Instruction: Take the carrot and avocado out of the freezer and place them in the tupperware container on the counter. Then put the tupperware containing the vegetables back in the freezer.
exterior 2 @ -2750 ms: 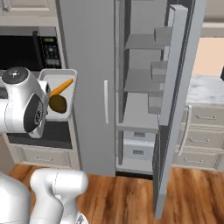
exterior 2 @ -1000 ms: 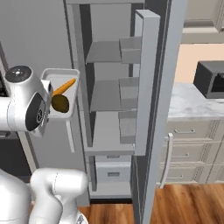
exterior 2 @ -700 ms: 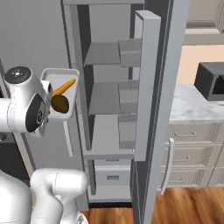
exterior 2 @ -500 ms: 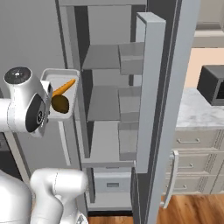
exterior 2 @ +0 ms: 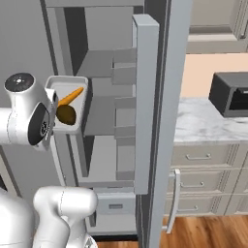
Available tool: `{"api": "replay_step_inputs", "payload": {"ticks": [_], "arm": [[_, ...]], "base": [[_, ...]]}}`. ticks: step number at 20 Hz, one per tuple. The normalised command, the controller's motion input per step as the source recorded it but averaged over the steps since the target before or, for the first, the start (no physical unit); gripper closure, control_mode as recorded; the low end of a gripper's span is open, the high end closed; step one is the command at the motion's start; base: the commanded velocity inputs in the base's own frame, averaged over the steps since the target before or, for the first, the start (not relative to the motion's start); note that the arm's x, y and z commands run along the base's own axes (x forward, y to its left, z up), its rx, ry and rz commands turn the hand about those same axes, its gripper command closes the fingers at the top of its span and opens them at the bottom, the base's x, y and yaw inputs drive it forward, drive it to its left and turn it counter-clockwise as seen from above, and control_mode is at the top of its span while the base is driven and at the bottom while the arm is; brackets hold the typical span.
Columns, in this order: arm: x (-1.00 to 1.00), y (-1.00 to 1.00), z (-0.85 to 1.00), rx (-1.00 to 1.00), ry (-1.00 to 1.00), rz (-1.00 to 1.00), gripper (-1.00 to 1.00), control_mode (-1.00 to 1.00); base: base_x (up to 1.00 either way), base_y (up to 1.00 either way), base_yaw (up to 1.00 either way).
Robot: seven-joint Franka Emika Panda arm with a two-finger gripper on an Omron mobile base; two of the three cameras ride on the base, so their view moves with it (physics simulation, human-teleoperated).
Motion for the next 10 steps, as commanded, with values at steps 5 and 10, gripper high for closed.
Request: {"api": "replay_step_inputs", "payload": {"ticks": [5,10], "arm": [[0.0,0.0,0.0,0.0,0.0,0.0,1.0,1.0],[0.0,0.0,0.0,0.0,0.0,0.0,1.0,1.0]], "base": [[0.16,-0.08,-0.13],[0.05,-0.05,-0.17]]}}
